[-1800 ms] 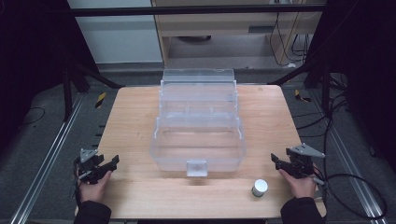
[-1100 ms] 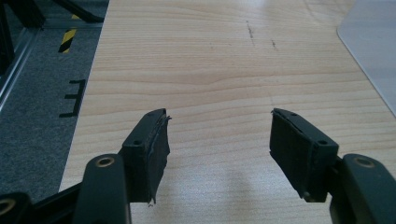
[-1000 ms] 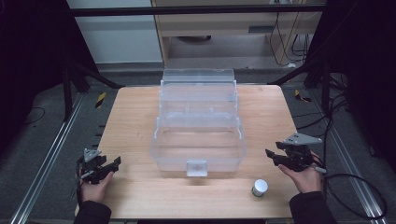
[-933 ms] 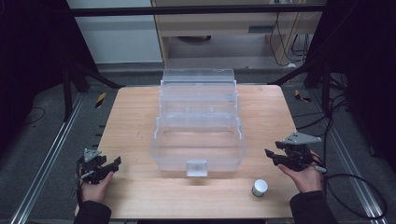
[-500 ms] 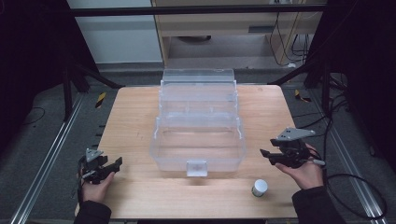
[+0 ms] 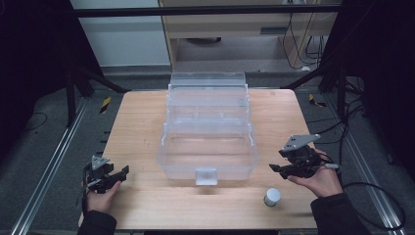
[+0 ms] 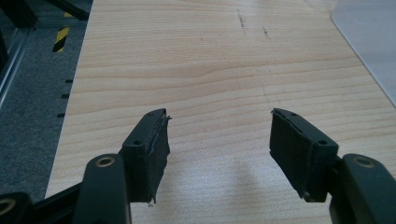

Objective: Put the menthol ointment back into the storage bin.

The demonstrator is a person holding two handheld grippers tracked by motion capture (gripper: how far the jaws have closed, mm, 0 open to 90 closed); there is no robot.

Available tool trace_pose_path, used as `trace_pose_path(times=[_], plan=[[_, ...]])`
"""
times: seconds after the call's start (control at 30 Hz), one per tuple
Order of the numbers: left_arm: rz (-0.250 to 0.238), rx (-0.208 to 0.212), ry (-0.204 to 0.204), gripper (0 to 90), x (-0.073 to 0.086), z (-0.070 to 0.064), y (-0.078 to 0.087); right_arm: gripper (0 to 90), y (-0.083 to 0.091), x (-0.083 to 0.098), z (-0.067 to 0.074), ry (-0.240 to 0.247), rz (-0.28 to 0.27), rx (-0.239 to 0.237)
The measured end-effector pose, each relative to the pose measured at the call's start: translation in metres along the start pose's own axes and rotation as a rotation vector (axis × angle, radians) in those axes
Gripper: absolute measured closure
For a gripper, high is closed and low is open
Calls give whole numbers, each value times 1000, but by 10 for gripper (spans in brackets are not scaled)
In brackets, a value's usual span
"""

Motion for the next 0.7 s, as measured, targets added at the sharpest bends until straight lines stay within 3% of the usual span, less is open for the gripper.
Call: trace_pose_path(times=[0.17, 0.27, 0.57, 0.7], plan=[[7, 2, -4, 370, 1, 0, -1, 385, -1, 0, 5, 18, 22, -25], [9, 1, -7, 369, 1, -1, -1, 367, -3, 1, 11, 58, 59, -62], [17, 3, -13, 366, 2, -2, -2, 367, -2, 0, 20, 113, 116, -121], [19, 3, -14, 365, 2, -2, -2, 366, -4, 5, 27, 141, 171, -151]])
Point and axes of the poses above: each handheld gripper's, and its own axes: y roughly backward along the jaws, x roughly out of its underside, z roughly to its left, the point moved 6 cm from there along -y, roughly forward along the jaws, and after that the axes turned 13 degrees about -z, right-handed, at the moved point
